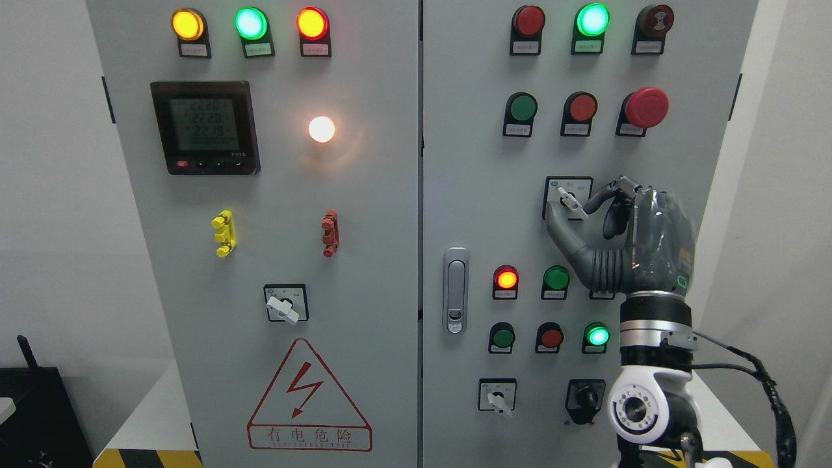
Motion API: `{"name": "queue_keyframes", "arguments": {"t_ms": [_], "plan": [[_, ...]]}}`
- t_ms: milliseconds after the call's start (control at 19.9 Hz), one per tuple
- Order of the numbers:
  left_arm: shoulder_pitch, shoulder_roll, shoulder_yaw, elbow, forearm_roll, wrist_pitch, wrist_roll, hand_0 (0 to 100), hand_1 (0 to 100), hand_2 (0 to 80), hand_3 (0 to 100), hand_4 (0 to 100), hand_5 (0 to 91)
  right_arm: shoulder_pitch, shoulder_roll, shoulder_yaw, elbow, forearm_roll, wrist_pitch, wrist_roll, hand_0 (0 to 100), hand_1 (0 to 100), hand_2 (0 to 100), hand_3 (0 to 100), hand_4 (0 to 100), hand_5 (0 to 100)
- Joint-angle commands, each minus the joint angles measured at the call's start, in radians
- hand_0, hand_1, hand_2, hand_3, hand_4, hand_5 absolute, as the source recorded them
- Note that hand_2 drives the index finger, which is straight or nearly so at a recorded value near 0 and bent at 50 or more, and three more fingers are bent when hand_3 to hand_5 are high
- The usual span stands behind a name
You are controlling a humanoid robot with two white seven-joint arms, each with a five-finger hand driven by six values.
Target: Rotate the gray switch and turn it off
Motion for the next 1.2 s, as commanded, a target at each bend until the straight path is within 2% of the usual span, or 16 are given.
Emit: {"name": "queue_keyframes", "arguments": {"t_ms": [0,501,802,1153], "plan": [[-0.009,0.000,0.008,-0.026,0.020,-0.001,-0.001,12,39,0.0,0,0,0.0,0.000,0.001,-0.003,0.001,0.008,0.000,0.007,12,43,66,100,96,100],[-0.009,0.000,0.008,-0.026,0.020,0.001,-0.001,12,39,0.0,0,0,0.0,-0.006,0.001,-0.003,0.001,0.009,0.002,0.010,15,43,67,100,96,100],[-0.009,0.000,0.008,-0.026,0.020,0.001,-0.001,12,39,0.0,0,0,0.0,-0.015,0.001,0.000,0.002,0.009,0.026,0.010,15,43,68,100,96,100],[-0.009,0.000,0.008,-0.026,0.020,-0.001,-0.001,12,39,0.0,0,0,0.0,-0.015,0.001,0.000,0.009,0.009,0.026,0.011,23,45,68,100,96,100]]}}
